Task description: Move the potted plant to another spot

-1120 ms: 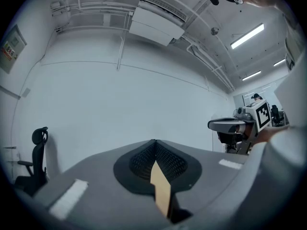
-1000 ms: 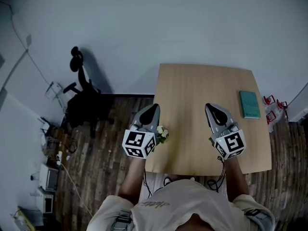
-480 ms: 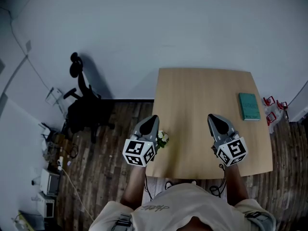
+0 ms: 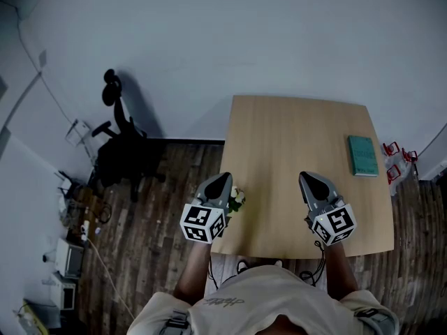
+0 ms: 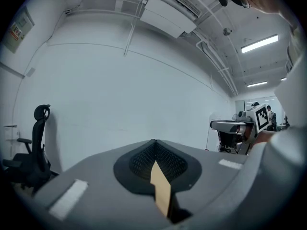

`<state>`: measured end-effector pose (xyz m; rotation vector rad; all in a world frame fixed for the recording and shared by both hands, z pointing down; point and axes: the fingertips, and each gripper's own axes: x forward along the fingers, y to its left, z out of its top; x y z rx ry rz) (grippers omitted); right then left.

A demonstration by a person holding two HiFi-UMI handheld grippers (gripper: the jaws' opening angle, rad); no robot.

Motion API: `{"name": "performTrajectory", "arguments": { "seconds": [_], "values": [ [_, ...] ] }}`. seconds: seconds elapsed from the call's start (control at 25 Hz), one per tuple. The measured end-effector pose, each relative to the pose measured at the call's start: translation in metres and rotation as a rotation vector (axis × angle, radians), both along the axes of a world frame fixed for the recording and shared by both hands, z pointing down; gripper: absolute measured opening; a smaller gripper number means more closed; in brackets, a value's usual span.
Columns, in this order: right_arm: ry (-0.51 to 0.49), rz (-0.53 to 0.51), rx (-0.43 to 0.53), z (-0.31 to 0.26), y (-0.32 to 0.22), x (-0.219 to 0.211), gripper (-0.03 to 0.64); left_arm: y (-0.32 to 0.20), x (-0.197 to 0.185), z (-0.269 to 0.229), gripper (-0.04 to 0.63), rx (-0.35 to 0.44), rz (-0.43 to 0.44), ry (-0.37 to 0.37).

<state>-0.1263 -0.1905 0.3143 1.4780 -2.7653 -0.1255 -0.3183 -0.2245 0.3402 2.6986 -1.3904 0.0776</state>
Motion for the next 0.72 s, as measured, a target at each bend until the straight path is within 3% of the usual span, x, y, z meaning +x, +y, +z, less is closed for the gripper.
{"name": "performTrajectory", "arguments": {
  "seconds": [0.32,0.72],
  "values": [
    [0.024,0.006,-0.030,0.011,0.006,0.006,0.002,0.006,-0.002,0.017,0.017,-0.039,-0.014,0.020],
    [-0.017,0.047,-0.059,0.016,0.012,0.027,0.002,0.013,0.000,0.016,0.017,-0.041,-0.020,0.030]
  ]
}}
